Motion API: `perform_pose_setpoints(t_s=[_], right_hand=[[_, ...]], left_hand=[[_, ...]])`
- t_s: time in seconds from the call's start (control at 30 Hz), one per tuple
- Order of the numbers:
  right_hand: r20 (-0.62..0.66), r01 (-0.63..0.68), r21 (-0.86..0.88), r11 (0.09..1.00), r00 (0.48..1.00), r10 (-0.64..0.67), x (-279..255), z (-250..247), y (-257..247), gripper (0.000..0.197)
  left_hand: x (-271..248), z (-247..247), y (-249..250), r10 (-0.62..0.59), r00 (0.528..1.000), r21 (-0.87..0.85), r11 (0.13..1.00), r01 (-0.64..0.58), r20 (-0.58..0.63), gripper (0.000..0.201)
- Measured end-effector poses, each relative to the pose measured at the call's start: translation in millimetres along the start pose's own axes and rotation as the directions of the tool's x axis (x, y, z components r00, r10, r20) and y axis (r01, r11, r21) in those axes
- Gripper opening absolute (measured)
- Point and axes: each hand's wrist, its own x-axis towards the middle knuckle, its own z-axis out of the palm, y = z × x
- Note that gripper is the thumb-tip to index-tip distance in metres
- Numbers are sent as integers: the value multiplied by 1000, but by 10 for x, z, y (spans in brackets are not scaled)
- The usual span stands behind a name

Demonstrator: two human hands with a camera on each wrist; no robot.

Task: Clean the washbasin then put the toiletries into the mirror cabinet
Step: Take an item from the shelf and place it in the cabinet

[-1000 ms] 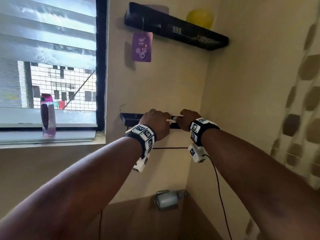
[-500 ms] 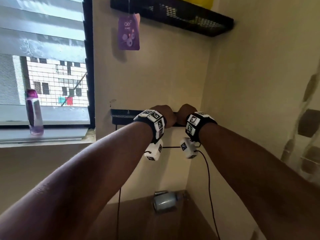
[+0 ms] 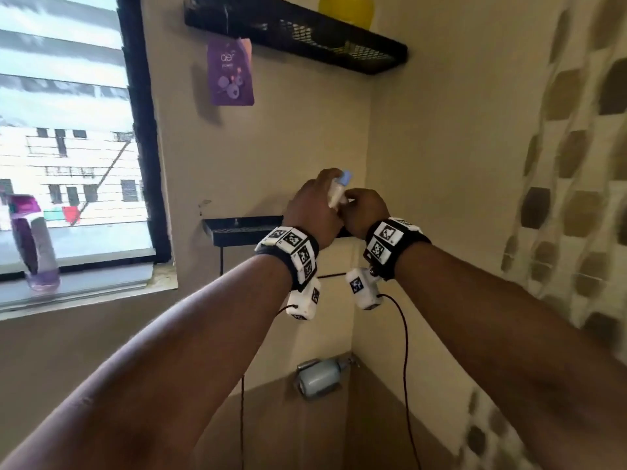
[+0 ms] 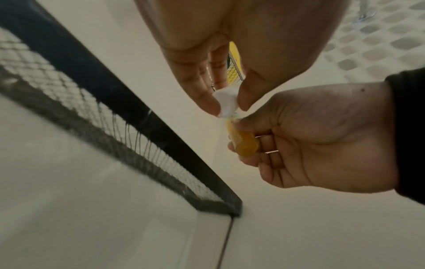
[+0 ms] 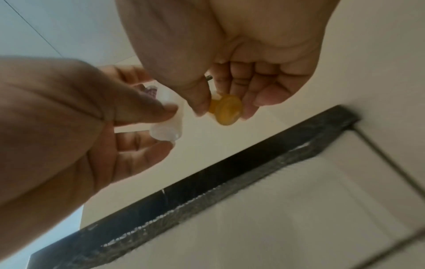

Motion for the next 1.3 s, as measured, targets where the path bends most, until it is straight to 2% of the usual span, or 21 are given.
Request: perform_pose_setpoints(t_s=[0.07, 0.13, 0.2, 0.3, 0.37, 0.43, 0.5, 0.57, 0.63, 0.8, 0.93, 1.07, 1.17, 1.3], right_hand=[[-44, -37, 80, 996, 998, 41, -232, -76, 113, 14], [-81, -72, 102, 992, 993, 80, -599, -139, 248, 15], [-141, -141, 203, 969, 975, 172, -1129, -198, 372, 21], [-180, -243, 307, 920, 934, 307, -2061, -215, 558, 28], [-219, -320, 300, 899, 894, 391, -2690, -203, 668, 29], [-270, -409, 255, 876, 840, 471, -3292, -228, 727, 26], [-336, -462, 198, 865, 797, 502, -3831, -281, 763, 26], [-388, -483, 126, 866, 780, 491, -4323, -345, 845, 25], [-414, -519, 95, 849, 755, 508, -4905, -489, 877, 23], [-457, -609, 123, 783, 666, 590, -6304, -997, 813, 32], [-543, -667, 124, 735, 574, 613, -7345, -1581, 727, 39], [-625, -708, 146, 691, 476, 619, -8354, -2168, 563, 45], [-690, -732, 161, 662, 396, 606, -9203, -2667, 410, 38], [-732, -760, 183, 623, 318, 603, -10072, -3230, 155, 34]], left_hand=[[-254, 49, 59, -1, 1000, -124, 992, 2, 4, 76], [-583, 157, 58, -60, 998, -276, 959, 65, 26, 78], [-987, 312, 64, -129, 987, -408, 899, 157, 96, 79], [-1640, 548, 66, -136, 960, -489, 837, 243, 245, 79], [-2108, 677, 163, -102, 929, -503, 817, 282, 355, 80], [-2565, 771, 358, -45, 878, -542, 772, 333, 476, 81], [-3037, 873, 600, -14, 831, -559, 734, 386, 556, 82], [-3499, 939, 840, 14, 781, -578, 681, 450, 624, 75], [-3983, 924, 1142, 84, 733, -587, 663, 465, 675, 64], [-5016, 797, 1945, 208, 584, -547, 674, 496, 785, 67], [-5641, 679, 2798, 335, 488, -576, 634, 516, 806, 44], [-6278, 497, 3734, 393, 432, -583, 597, 551, 812, 36], [-6846, 336, 4494, 441, 400, -595, 577, 559, 803, 30], [-7405, 152, 5317, 457, 350, -572, 571, 589, 818, 40]])
